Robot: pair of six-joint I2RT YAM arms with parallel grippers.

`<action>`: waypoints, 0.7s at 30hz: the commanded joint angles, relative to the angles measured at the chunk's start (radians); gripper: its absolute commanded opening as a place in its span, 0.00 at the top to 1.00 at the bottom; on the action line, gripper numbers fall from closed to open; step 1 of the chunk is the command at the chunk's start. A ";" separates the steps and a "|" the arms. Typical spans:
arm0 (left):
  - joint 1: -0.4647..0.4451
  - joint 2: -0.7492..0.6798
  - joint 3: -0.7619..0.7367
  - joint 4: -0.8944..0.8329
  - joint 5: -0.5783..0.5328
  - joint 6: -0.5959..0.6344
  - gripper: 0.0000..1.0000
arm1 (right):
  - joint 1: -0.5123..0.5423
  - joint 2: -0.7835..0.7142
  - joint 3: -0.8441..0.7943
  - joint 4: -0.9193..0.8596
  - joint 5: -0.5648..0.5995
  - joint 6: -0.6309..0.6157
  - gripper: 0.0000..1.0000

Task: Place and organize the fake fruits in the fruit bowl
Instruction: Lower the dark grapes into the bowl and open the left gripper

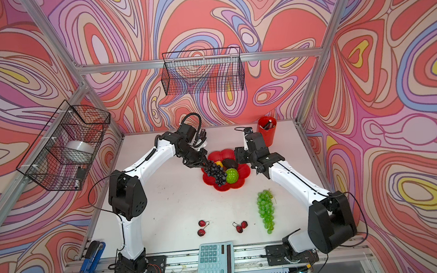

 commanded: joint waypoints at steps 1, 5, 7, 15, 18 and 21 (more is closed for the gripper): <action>0.010 0.020 0.016 -0.025 -0.030 0.034 1.00 | -0.005 0.016 0.020 -0.007 -0.008 0.009 0.34; 0.012 0.031 0.016 -0.040 -0.071 0.045 1.00 | -0.005 0.015 0.014 -0.005 -0.010 0.010 0.34; 0.012 0.047 0.025 -0.051 -0.085 0.055 1.00 | -0.005 0.014 0.013 -0.004 -0.013 0.012 0.34; 0.018 0.113 0.089 -0.059 -0.148 0.068 1.00 | -0.004 0.021 0.013 -0.006 -0.039 0.023 0.33; 0.020 0.136 0.115 -0.061 -0.158 0.062 0.98 | -0.004 0.026 0.012 -0.005 -0.054 0.032 0.33; 0.021 0.147 0.117 -0.053 -0.162 0.060 0.89 | -0.004 0.022 0.006 -0.005 -0.067 0.039 0.33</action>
